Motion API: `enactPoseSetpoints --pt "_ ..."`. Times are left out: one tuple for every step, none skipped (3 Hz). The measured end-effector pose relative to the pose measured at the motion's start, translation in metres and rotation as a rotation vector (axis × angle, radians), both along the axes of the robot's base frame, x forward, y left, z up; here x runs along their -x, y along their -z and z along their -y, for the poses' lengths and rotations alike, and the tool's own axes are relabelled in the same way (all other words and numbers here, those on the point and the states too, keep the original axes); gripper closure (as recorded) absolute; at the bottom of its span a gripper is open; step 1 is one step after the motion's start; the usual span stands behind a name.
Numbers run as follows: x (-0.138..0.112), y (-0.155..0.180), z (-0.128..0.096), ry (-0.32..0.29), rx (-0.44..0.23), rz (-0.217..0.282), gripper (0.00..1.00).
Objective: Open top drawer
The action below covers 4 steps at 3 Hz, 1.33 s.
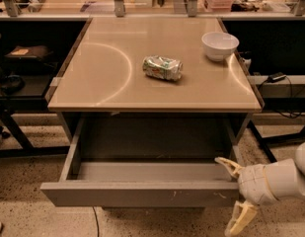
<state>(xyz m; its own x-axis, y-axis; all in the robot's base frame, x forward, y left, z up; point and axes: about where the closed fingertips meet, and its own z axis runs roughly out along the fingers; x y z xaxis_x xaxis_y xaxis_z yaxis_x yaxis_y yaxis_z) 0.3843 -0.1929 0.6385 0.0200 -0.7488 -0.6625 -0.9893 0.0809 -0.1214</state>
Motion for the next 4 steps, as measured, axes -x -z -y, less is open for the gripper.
enactPoseSetpoints --pt "0.021 0.002 0.002 -0.005 -0.013 -0.013 0.00" --pt "0.021 0.002 0.002 -0.005 -0.013 -0.013 0.18" --pt "0.018 0.002 0.000 -0.011 -0.012 -0.020 0.42" --pt "0.029 0.005 0.001 -0.015 -0.009 -0.028 0.66"
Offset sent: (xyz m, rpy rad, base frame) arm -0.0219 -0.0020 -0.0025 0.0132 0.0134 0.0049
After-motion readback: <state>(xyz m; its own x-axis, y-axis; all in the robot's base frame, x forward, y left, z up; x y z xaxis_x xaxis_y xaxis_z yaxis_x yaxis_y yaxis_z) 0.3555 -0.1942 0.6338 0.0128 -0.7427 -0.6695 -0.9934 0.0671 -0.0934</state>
